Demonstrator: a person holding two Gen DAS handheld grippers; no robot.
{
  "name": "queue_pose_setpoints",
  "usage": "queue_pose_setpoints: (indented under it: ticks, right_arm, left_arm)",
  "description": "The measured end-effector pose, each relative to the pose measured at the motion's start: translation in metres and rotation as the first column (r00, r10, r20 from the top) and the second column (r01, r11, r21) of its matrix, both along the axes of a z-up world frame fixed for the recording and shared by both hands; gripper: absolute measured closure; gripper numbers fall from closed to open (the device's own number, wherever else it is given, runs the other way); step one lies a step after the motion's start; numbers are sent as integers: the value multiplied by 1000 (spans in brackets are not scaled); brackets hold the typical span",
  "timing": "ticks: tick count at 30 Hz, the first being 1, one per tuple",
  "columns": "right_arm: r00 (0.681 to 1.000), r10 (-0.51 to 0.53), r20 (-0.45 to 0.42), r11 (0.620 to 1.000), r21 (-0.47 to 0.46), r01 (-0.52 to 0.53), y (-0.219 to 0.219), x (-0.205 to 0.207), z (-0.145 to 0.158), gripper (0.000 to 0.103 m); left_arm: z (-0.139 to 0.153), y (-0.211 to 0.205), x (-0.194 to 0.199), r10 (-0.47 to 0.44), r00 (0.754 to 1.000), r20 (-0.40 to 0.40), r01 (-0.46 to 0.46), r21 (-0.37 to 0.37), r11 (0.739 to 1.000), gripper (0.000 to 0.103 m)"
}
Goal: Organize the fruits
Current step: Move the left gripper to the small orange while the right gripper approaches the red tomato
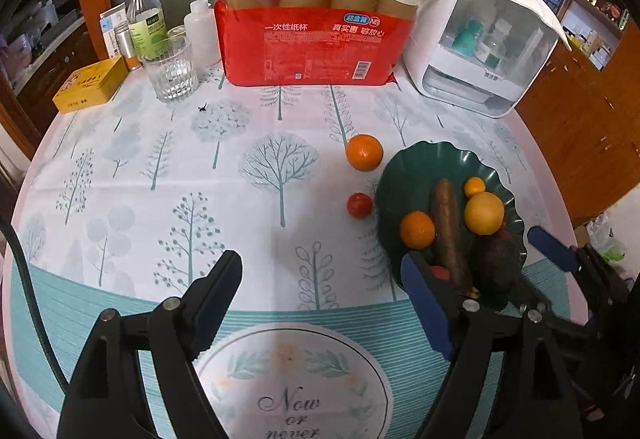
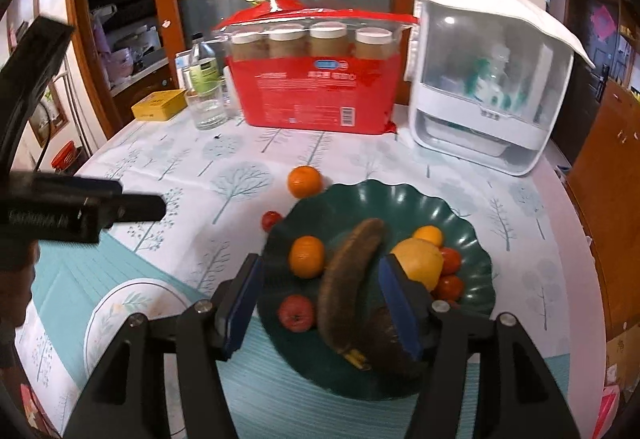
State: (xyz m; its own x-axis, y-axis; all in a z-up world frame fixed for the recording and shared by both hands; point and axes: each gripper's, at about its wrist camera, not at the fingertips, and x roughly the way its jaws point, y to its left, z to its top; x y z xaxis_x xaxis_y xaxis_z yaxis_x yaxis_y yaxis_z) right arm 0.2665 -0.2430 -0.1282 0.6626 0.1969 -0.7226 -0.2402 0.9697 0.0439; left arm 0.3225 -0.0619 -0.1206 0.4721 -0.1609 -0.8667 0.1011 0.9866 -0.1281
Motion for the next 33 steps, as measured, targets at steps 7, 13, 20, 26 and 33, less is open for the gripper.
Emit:
queue_pose_setpoints:
  ticks: [7,13,20,26,33]
  right_arm:
    - [1000,-24,-4,1000,0,24,26,-8,1,43]
    - [993,-117,8,993,25,117,45,-8,-4,43]
    - [971,-237,10,970,57,236,69,-4,-13,43]
    - [938,-347,-11,936,61,347,92,10,-25,43]
    - [869,-492,-47,868,45,494,110,33,-42,43]
  left_arm:
    - [9,10,23,-67,997,-33,68,28,997,22]
    - [14,19,47,-117,992,-53,118,26,993,22]
    - [14,21,81,-179,982,-62,180,13,984,22]
    - [7,18,118,-201,976,-80,204,33,978,22]
    - [-4,7,152,-248,966,-76,252,48,967,22]
